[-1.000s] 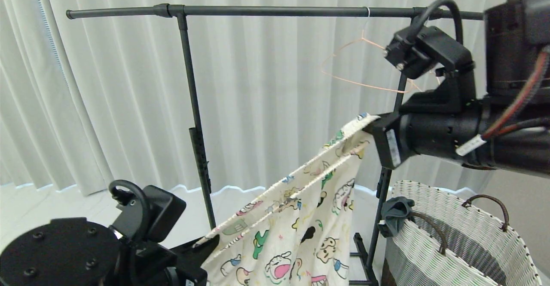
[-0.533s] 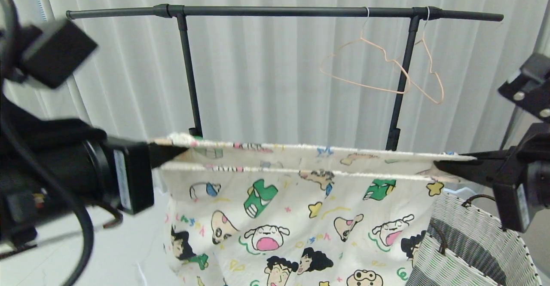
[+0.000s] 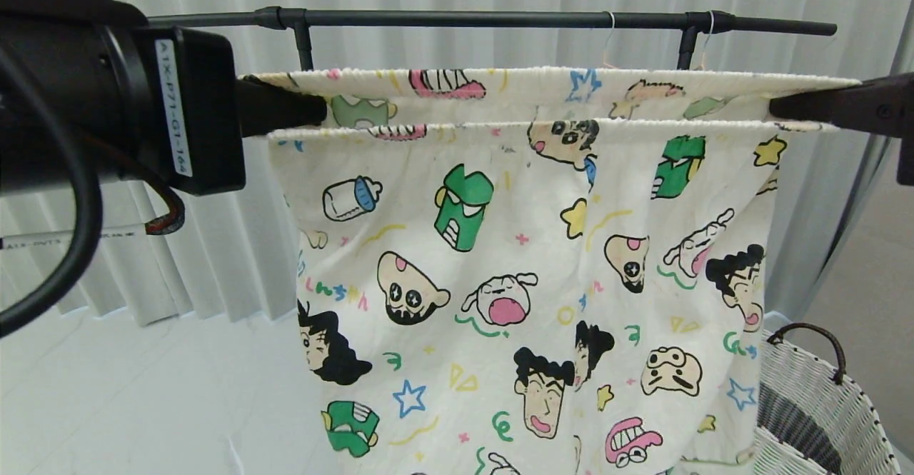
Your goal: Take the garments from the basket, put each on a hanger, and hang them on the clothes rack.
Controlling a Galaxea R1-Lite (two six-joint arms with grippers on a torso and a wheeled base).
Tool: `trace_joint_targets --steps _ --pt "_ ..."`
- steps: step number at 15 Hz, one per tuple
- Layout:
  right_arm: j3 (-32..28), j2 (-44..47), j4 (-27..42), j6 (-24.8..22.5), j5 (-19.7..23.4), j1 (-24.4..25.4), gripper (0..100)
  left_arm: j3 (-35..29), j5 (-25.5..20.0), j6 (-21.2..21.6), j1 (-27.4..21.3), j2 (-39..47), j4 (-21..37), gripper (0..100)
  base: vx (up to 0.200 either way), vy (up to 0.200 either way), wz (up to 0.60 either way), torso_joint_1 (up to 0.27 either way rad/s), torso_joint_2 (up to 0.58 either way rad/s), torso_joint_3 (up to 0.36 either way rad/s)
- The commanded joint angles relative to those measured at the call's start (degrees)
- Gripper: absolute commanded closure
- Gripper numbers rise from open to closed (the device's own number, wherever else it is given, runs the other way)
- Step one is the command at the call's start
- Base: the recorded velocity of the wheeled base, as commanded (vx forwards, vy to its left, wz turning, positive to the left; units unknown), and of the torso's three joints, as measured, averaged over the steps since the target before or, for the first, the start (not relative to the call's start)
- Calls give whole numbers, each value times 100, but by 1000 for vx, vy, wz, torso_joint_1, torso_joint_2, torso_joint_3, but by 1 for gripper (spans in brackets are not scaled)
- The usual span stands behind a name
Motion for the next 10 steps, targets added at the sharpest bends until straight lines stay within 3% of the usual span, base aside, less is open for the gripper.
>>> trace_joint_targets --steps 1,3,5,9,10 --pt "-110 116 -4 -14 1 -88 100 -81 1 56 -42 8 -15 100 0 0 0 0 0 0" --pt "-259 177 22 -23 19 -457 100 -81 1 56 -209 -9 -15 100 0 0 0 0 0 0" --pt "-514 125 523 -164 203 -862 100 -90 1 108 -271 35 -15 100 0 0 0 0 0 0" --pt "-1507 -60 2483 -234 1161 -1160 100 -388 -8 302 -271 430 -419 100 0 0 0 0 0 0" --pt "-1516 -201 2782 -243 1733 -1011 100 -485 -8 258 -271 597 -586 100 0 0 0 0 0 0"
